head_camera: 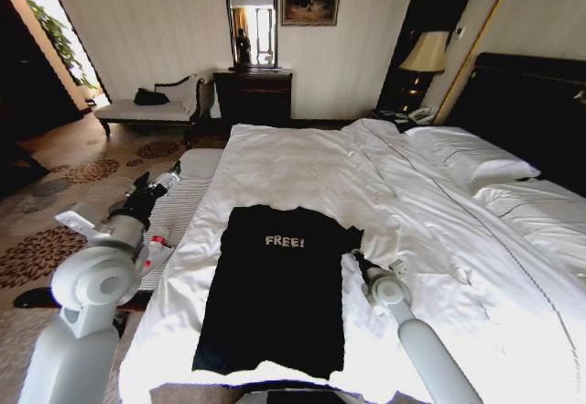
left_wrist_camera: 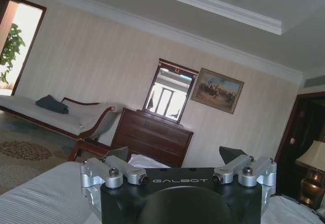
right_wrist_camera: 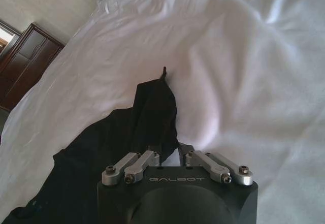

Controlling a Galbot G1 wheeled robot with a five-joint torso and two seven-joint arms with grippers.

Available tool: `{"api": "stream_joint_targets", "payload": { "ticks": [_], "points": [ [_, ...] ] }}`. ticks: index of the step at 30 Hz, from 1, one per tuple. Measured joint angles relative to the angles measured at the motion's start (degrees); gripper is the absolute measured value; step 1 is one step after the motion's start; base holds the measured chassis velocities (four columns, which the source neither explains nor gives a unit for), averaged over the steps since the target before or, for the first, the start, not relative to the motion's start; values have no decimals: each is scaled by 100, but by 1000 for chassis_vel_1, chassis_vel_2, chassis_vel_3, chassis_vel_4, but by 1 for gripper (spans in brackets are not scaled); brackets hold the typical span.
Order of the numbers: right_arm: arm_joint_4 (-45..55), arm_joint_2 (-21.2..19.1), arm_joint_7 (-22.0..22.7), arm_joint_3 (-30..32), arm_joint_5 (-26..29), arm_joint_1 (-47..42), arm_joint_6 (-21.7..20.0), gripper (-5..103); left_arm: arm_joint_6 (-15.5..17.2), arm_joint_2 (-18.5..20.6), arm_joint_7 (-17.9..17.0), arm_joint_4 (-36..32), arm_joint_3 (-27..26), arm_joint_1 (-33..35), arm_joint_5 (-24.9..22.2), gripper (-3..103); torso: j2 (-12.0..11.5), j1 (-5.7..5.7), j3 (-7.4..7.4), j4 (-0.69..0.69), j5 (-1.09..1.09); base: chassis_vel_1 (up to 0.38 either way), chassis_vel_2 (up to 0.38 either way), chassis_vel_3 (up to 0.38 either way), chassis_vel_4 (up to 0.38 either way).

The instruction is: Fold the clothes on the bed.

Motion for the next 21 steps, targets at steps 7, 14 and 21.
{"api": "stream_joint_targets", "payload": {
  "ticks": [7,14,21],
  "points": [
    [120,83,22,103,-164,-243,24,1,-1,-27,7,-49,12,72,58,100,0,0,0,-1,1,0,0,0,0],
    [240,30,54,227,-165,-364,29,0,-4,-26,10,-55,6,99,62,100,0,0,0,-1,1,0,0,0,0],
    [398,42,166,291,-205,-493,28,0,-17,-41,12,-70,-16,170,77,100,0,0,0,0,1,0,0,0,0]
  ]
}}
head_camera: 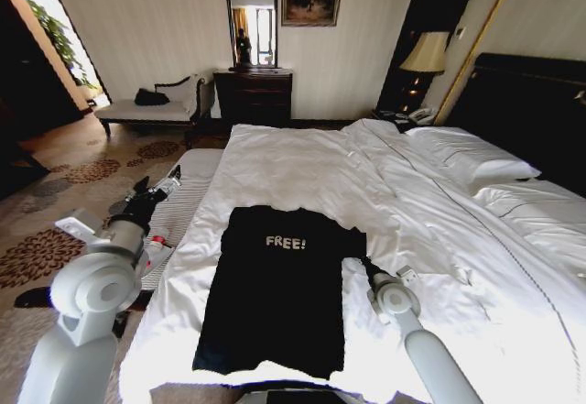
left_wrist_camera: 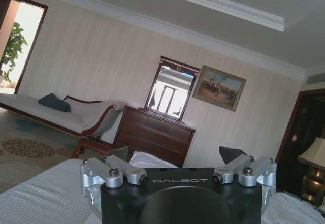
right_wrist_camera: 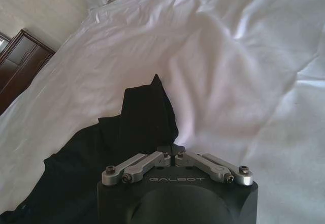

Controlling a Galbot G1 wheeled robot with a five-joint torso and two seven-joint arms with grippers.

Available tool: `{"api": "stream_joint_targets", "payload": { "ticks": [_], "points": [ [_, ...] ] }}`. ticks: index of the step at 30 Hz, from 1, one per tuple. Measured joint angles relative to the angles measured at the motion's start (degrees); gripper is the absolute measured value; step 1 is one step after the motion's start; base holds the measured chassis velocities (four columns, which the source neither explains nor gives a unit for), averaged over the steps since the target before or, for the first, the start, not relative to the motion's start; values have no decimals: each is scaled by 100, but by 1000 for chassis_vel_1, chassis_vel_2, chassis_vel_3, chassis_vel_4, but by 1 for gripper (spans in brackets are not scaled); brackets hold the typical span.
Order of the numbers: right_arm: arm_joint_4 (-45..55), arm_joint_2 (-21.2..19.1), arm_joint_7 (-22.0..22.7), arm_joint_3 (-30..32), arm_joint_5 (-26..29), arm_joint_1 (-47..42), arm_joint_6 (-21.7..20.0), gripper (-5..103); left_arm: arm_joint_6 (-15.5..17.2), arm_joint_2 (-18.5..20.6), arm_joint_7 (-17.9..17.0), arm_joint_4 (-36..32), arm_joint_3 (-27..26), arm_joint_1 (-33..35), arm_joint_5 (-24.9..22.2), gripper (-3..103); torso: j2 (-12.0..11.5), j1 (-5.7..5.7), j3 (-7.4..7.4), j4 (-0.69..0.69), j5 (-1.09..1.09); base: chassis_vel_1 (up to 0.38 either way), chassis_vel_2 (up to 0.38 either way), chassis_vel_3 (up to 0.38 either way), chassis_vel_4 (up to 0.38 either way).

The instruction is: Fold the clothes on the bed.

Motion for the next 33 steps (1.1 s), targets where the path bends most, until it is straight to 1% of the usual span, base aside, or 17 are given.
{"api": "stream_joint_targets", "payload": {
  "ticks": [3,5,8,10,12,13,14,16,17,19,20,21,22,26,28,31,33],
  "points": [
    [75,37,-19,-28,-127,-98,-4,-3,-4,1,1,0,-14,16,0,100,0,0,0,-1,0,0,0,0,0],
    [126,83,-70,-64,-277,-155,-6,7,-6,2,2,13,-17,36,3,100,0,0,0,-1,0,0,0,0,0],
    [204,126,-122,-79,-421,-192,-4,13,-9,-3,6,41,-17,63,25,100,0,0,0,-1,0,0,0,0,0],
    [289,148,-145,-65,-555,-213,5,24,-11,-14,10,111,-9,96,65,100,0,0,0,0,0,0,0,0,0],
    [314,152,-150,-55,-610,-221,15,24,-12,-18,10,133,-8,104,80,100,0,0,0,0,0,0,0,0,0],
    [394,167,-152,6,-759,-246,59,35,-13,-35,11,224,-4,141,126,100,0,0,0,0,0,0,0,0,0],
    [414,173,-151,29,-781,-252,68,35,-13,-42,10,249,-2,155,132,100,0,0,0,0,0,0,0,0,0],
    [632,227,-87,232,-786,-312,127,46,92,-87,4,404,21,226,104,100,0,0,0,1,0,0,0,0,0],
    [632,227,-87,232,-786,-312,127,46,92,-87,4,404,21,226,104,100,0,0,0,1,0,0,0,0,0],
    [786,264,-49,369,-706,-364,154,57,233,-124,-50,578,91,250,47,100,0,0,0,1,0,0,0,0,0],
    [865,289,-37,433,-667,-392,165,57,298,-149,-86,704,154,257,0,100,0,0,0,0,-1,0,0,0,0],
    [997,345,-11,539,-617,-442,173,62,398,-209,-153,967,282,260,-177,100,0,0,0,-1,0,0,0,0,0],
    [997,345,-11,539,-617,-442,173,62,398,-209,-153,967,282,260,-177,100,0,0,0,-1,0,0,0,0,0],
    [1214,476,36,649,-569,-542,173,84,530,-361,-202,1664,471,141,-825,100,0,0,0,-1,0,0,0,0,0],
    [1242,504,46,664,-562,-563,172,84,555,-387,-209,1839,496,90,-990,100,0,0,0,0,-1,0,0,0,0],
    [1279,567,80,704,-531,-601,163,98,639,-402,-234,2204,620,-41,-1326,100,0,0,0,-1,0,0,0,0,0],
    [1280,591,89,709,-521,-605,161,99,669,-394,-229,2281,687,-61,-1353,100,0,0,0,-1,0,0,0,0,0]
  ]
}}
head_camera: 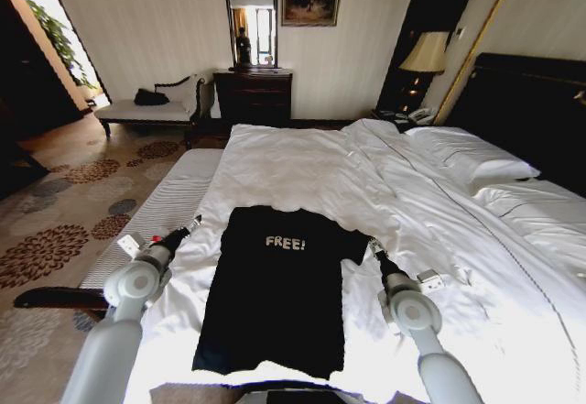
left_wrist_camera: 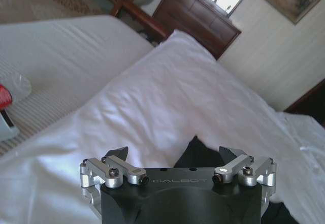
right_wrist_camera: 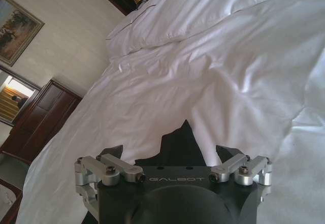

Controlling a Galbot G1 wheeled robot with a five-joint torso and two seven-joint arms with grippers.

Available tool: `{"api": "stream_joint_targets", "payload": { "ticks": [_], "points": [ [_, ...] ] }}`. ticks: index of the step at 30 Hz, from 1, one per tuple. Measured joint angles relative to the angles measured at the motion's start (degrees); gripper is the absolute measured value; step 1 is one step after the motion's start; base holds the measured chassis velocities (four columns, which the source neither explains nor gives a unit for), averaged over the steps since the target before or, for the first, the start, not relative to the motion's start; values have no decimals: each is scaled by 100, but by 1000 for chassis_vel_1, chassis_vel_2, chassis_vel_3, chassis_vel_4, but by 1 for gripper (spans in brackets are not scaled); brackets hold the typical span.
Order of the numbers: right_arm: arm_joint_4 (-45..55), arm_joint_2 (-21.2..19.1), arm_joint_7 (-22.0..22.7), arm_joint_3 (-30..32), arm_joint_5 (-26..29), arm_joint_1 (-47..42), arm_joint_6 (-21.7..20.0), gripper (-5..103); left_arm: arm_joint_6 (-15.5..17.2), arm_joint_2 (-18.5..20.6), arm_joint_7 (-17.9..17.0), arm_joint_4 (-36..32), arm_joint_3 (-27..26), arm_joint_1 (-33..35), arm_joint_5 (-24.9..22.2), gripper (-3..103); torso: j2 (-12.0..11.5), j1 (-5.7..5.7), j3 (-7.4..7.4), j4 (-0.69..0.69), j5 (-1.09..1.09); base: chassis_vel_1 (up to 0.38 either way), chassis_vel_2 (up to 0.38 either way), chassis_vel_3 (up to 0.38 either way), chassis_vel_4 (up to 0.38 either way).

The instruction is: Fold the clothes on the bed.

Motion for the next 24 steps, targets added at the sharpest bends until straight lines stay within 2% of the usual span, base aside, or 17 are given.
{"api": "stream_joint_targets", "payload": {
  "ticks": [3,4,7,10,21,24],
  "points": [
    [-17,43,11,-68,25,40,-4,100,48,5,46,87,48,-11,-159,100,0,0,0,0,1,0,0,0,0],
    [-67,67,22,-196,40,110,-9,100,86,-35,30,203,-4,-28,-428,100,0,0,0,2,2,0,0,0,0],
    [-103,81,31,-267,55,139,-12,100,108,-73,14,392,-14,-86,-602,100,0,0,0,4,2,0,0,0,0],
    [-124,83,48,-248,108,110,-15,100,193,-168,14,798,103,-219,-835,100,0,0,0,0,-1,0,0,0,0],
    [-123,61,57,-80,239,24,-17,100,163,-464,129,1368,307,-484,-647,100,0,0,0,2,1,0,0,0,0],
    [-120,108,54,-79,239,8,-17,100,62,-589,292,1620,372,-607,-587,100,0,0,0,0,1,0,0,0,0]
  ]
}}
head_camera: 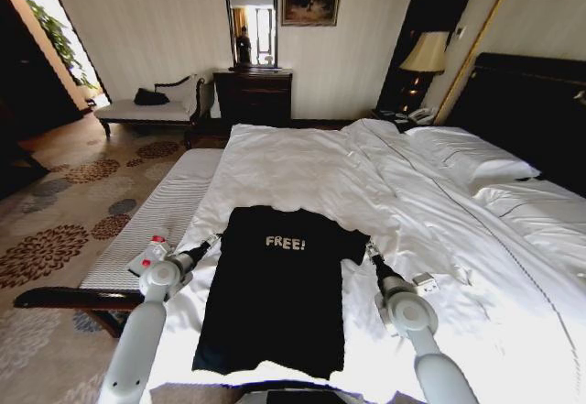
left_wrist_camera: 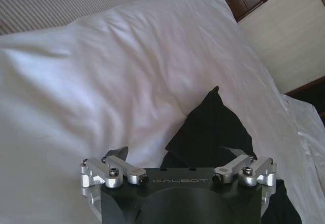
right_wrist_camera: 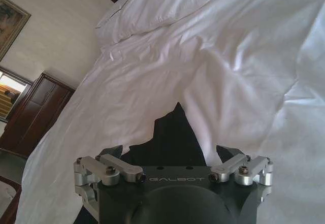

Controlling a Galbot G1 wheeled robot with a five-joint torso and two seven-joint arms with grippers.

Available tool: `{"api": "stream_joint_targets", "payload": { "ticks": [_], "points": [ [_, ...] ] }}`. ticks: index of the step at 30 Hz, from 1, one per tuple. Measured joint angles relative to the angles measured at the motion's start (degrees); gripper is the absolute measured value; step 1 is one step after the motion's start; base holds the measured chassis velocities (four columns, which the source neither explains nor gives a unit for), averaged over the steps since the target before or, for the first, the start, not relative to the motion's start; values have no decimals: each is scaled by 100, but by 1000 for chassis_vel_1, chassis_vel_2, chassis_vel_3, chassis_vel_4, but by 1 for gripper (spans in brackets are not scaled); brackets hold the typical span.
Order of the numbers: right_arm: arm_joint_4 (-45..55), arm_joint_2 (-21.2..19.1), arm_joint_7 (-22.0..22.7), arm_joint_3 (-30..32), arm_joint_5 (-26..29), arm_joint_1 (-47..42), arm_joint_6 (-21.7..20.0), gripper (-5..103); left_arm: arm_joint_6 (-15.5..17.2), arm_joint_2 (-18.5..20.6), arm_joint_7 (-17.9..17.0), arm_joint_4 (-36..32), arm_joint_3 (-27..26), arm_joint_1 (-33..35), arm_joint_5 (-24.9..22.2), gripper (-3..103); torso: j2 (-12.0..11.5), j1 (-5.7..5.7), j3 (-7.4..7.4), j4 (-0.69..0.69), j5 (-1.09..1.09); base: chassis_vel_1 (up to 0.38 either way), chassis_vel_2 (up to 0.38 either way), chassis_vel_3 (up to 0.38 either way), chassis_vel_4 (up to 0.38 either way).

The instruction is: Fold the clothes on the bed.

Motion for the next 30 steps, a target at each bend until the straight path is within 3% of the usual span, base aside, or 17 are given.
{"api": "stream_joint_targets", "payload": {
  "ticks": [11,19,20,23,27,29,30],
  "points": [
    [-9,23,-220,0,-124,-55,19,100,-471,-377,479,611,96,-300,89,100,0,0,0,1,0,0,0,0,0],
    [16,19,-408,6,-229,-79,45,100,-622,-494,512,825,228,-533,191,101,-1,0,0,0,-1,0,0,0,0],
    [16,20,-409,7,-229,-78,46,100,-647,-486,512,850,242,-571,200,93,0,0,0,0,0,0,0,0,0],
    [1,21,-407,7,-224,-75,46,100,-664,-460,512,865,252,-592,203,88,0,0,0,0,-1,0,0,0,0],
    [-46,22,-383,-19,-217,-53,44,100,-670,-421,522,866,257,-594,205,66,0,0,0,1,0,0,0,0,0],
    [-52,23,-378,-27,-216,-44,42,100,-671,-421,525,865,256,-593,207,66,0,0,0,1,-1,0,0,0,0],
    [-63,24,-370,-37,-215,-31,40,100,-676,-422,527,864,254,-593,216,60,0,0,0,1,-1,0,0,0,0]
  ]
}}
